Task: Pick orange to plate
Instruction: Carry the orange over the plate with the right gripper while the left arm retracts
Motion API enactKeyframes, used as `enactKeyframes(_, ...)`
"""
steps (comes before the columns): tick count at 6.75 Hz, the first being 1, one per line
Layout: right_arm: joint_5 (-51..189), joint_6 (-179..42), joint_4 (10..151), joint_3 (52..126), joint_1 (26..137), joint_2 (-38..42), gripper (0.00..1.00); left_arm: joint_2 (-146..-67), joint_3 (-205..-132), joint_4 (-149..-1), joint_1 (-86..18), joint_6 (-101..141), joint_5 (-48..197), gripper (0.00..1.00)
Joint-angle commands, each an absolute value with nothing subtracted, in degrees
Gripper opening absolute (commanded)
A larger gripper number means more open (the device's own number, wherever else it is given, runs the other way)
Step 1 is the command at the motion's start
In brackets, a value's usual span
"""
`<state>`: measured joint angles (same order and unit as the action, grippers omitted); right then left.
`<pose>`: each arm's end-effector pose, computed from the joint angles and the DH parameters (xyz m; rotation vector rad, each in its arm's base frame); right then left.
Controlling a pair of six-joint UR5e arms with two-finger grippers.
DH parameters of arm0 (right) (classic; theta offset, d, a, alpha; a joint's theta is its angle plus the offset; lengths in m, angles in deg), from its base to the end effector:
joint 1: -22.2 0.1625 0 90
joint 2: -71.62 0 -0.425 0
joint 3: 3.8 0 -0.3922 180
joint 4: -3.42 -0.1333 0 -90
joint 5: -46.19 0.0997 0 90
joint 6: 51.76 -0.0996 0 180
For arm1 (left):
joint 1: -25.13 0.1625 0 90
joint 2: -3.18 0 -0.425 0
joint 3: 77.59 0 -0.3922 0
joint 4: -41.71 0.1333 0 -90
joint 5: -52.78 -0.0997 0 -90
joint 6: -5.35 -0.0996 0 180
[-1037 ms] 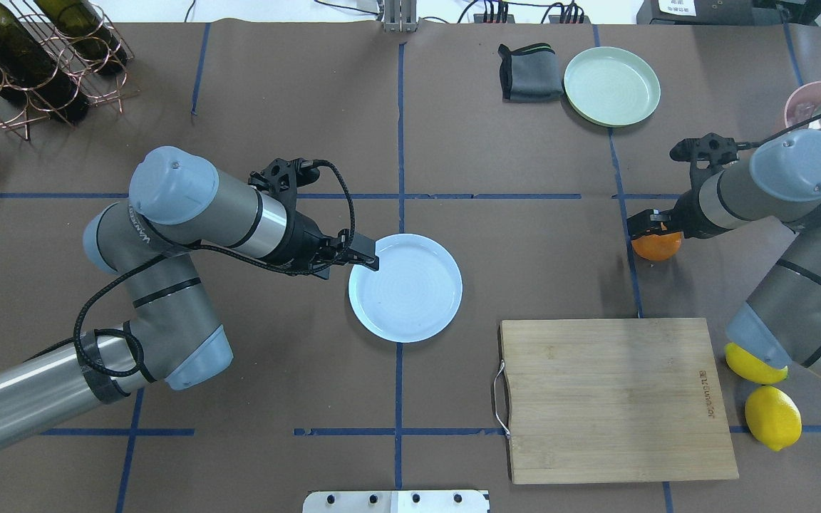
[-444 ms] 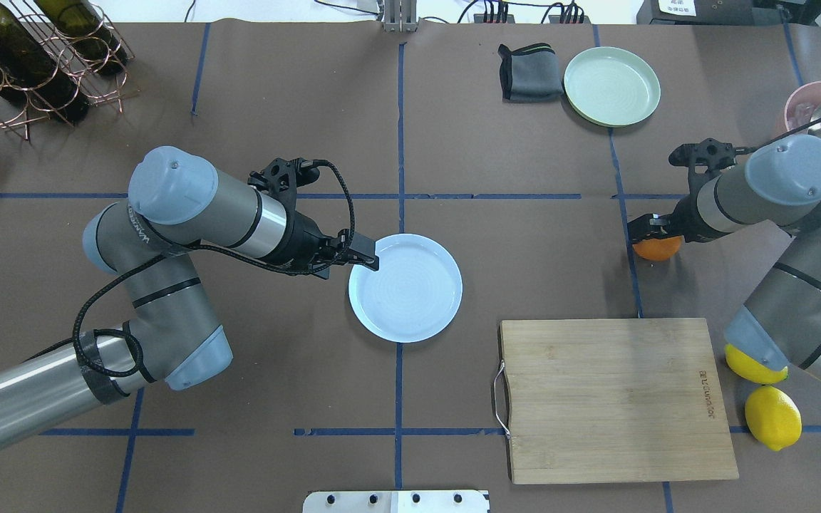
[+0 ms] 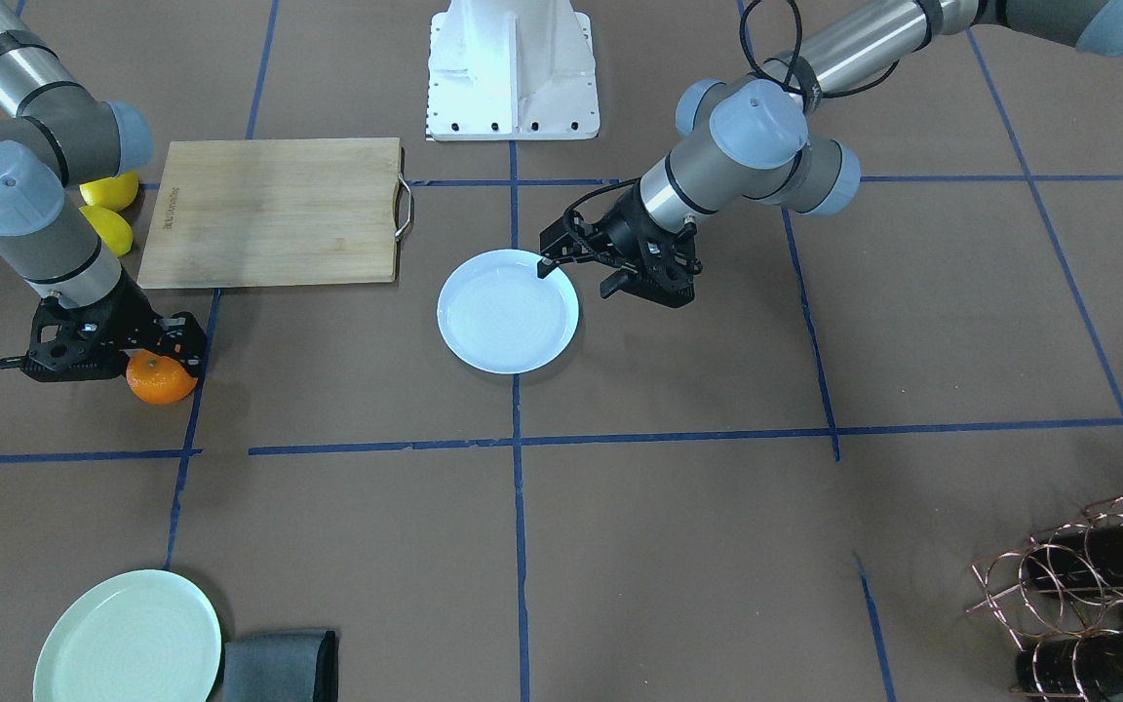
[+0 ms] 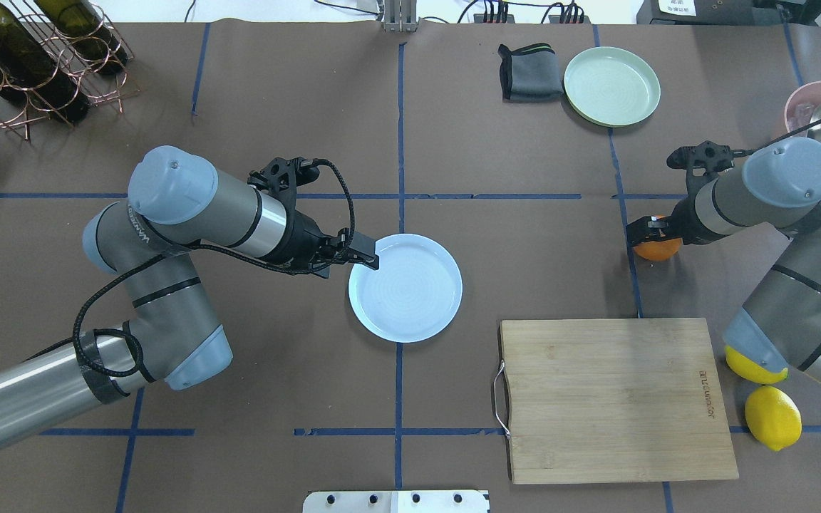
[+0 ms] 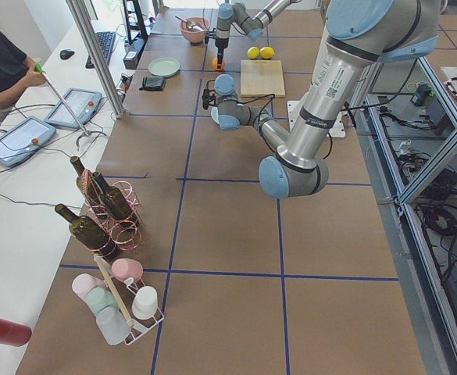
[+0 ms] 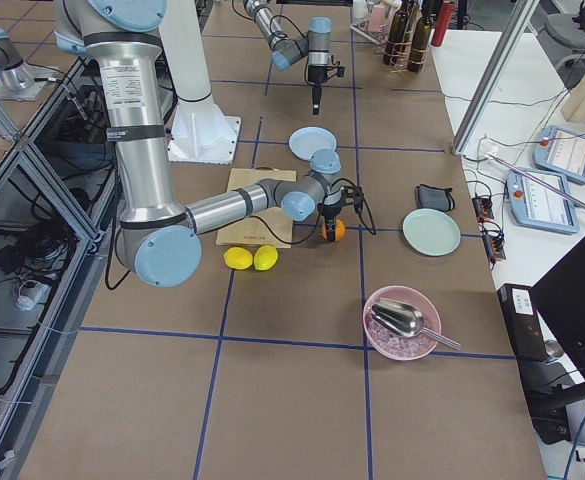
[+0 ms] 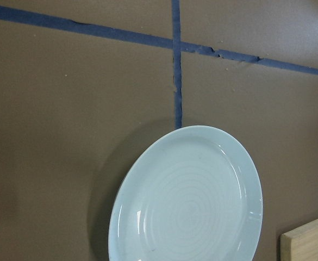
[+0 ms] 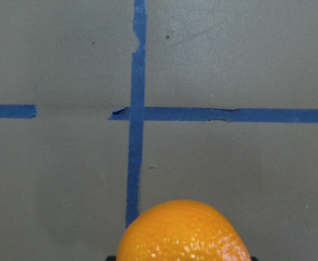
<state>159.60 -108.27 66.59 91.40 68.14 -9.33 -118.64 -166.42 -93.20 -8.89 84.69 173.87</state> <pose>-0.3375 -0.4836 0.4891 0.1509 -0.7928 0.0589 0.5087 -0.4421 0.2484 0.0615 1.3542 0.0143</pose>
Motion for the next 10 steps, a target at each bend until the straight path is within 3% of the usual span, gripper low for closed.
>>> enactKeyframes(1,160.4,-111.8,67.4,92.4,67.0,-3.2,0.00,-115.9,-171.9,-93.1,-10.3,84.6,173.9,0.99)
enactKeyframes(2,160.2,-119.4,67.5,91.9,63.8,2.5,0.00,-112.8,-176.2,-93.0,-11.4,84.4,173.9,0.99)
enactKeyframes(4,155.8,-130.8,67.5,91.6,55.6,10.1,0.00,-109.4,-178.0,-92.9,-15.3,83.5,174.5,0.99)
enactKeyframes(6,151.8,-135.9,67.6,86.4,51.7,18.3,0.00,-104.0,-180.2,-92.9,-16.8,76.4,174.6,0.99)
enactKeyframes(10,148.6,-136.7,67.6,83.9,48.1,19.5,0.00,-103.9,-180.2,-93.0,-16.7,76.5,174.2,0.99)
